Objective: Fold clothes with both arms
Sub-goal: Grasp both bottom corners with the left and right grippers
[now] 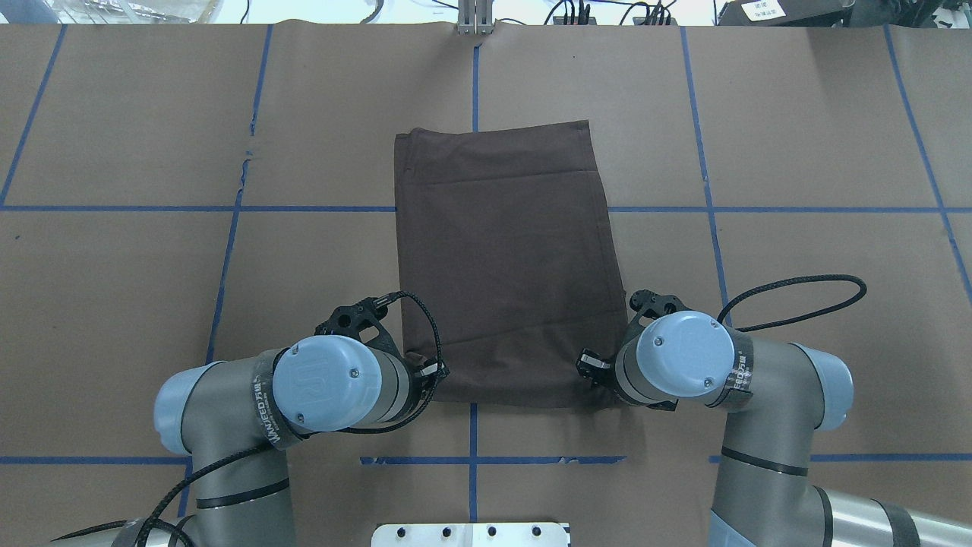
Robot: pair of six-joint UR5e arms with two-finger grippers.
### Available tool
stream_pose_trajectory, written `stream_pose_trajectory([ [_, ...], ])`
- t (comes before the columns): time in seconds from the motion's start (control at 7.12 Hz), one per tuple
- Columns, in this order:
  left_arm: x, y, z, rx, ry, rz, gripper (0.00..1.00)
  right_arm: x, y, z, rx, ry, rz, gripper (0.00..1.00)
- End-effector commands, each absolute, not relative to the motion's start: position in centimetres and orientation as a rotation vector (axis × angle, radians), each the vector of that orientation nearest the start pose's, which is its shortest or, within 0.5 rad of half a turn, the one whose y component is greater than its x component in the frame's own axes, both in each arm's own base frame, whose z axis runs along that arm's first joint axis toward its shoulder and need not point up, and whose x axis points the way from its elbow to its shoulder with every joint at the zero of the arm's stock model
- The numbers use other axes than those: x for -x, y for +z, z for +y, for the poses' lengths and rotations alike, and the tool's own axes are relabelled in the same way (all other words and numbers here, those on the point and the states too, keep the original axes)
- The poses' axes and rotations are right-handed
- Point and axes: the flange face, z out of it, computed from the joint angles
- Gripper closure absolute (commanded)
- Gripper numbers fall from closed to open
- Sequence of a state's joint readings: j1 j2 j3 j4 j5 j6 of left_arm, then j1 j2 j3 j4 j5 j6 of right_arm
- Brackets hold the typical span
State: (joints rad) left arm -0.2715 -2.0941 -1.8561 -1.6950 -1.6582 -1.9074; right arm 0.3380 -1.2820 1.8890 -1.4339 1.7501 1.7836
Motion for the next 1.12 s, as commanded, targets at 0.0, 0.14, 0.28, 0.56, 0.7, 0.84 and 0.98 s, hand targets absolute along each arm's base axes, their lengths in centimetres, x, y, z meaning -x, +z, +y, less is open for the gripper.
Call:
stream_pose_trajectory([
  [0.0, -56.6, 22.6, -28.7, 0.112, -0.521, 0.941, 1.00, 51.3, 34.9, -30.1, 0.127, 0.453, -0.761, 0.96],
  [0.14, -56.7, 22.6, -28.7, 0.112, -0.521, 0.941, 1.00, 51.7, 33.7, -30.3, 0.121, 0.451, -0.782, 0.98],
  [0.28, -56.6, 22.5, -28.7, 0.112, -0.521, 0.942, 1.00, 51.8, 32.6, -30.7, 0.115, 0.454, -0.799, 1.00],
  [0.56, -56.6, 22.5, -28.7, 0.112, -0.521, 0.942, 1.00, 51.8, 32.1, -31.0, 0.110, 0.461, -0.809, 1.00],
  [0.7, -56.6, 22.4, -28.7, 0.112, -0.521, 0.944, 1.00, 51.8, 31.6, -31.3, 0.108, 0.466, -0.817, 1.00],
  [0.84, -56.3, 22.2, -28.7, 0.112, -0.521, 0.950, 1.00, 51.6, 31.2, -31.4, 0.109, 0.465, -0.825, 1.00],
  [0.98, -55.5, 21.9, -28.7, 0.110, -0.524, 0.953, 1.00, 50.9, 30.4, -31.2, 0.113, 0.461, -0.845, 1.00],
])
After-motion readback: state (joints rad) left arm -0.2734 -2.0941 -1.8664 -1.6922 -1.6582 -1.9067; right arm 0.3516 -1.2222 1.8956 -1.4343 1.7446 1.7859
